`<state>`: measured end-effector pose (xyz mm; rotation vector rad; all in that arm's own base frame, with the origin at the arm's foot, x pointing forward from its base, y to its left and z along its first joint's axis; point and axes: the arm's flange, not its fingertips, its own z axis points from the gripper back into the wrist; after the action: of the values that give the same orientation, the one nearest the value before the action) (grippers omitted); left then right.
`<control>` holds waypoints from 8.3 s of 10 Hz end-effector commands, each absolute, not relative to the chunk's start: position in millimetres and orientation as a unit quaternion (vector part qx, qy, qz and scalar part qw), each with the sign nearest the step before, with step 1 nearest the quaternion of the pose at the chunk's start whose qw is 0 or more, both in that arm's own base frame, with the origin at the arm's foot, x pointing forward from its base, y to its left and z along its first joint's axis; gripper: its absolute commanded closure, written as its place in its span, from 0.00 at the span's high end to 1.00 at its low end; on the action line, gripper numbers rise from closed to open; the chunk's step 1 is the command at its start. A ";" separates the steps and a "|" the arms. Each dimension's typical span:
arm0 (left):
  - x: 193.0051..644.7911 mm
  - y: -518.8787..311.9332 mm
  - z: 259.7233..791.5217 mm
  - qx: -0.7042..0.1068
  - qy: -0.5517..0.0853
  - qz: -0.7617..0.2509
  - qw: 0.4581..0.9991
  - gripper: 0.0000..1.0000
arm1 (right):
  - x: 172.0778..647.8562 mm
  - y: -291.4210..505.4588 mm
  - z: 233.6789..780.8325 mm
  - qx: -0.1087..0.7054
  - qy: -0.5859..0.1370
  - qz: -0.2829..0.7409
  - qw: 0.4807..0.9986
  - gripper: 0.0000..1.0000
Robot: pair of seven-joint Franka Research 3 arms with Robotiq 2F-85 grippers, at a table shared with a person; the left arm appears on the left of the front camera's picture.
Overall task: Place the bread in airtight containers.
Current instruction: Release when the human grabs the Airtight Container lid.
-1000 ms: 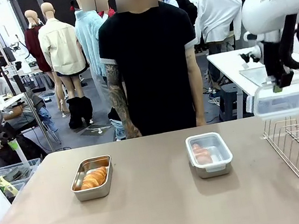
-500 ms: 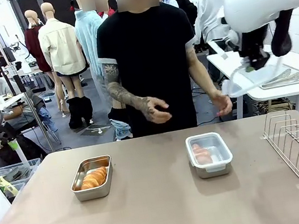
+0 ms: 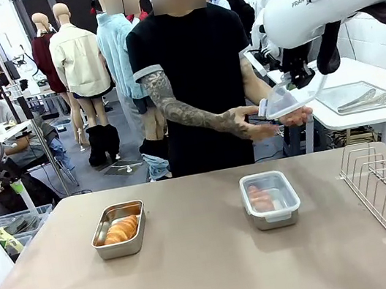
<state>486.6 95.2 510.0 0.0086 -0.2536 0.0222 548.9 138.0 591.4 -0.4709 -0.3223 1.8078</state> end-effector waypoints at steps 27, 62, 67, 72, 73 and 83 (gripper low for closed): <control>485.0 95.1 509.4 0.006 -0.134 0.021 0.991 1.00 | 487.3 -51.4 581.1 0.052 -0.061 0.698 0.712 1.00; 485.0 95.1 509.4 0.006 -0.134 0.021 0.991 1.00 | 487.3 -51.4 581.1 0.052 -0.061 0.698 0.712 1.00; 485.0 95.1 509.4 0.006 -0.134 0.021 0.991 1.00 | 487.3 -51.4 581.1 0.052 -0.061 0.698 0.712 1.00; 485.0 95.1 509.4 0.006 -0.134 0.021 0.991 1.00 | 487.3 -51.4 581.1 0.052 -0.061 0.698 0.712 1.00; 485.0 95.1 509.4 0.006 -0.134 0.021 0.991 1.00 | 487.3 -51.4 581.1 0.052 -0.061 0.698 0.712 1.00; 485.0 95.1 509.4 0.006 -0.134 0.021 0.991 1.00 | 487.3 -51.4 581.1 0.052 -0.061 0.698 0.712 1.00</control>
<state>486.6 95.6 509.9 0.0086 -0.2536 0.0231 489.4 -51.3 581.5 0.1022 -0.1368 1.5437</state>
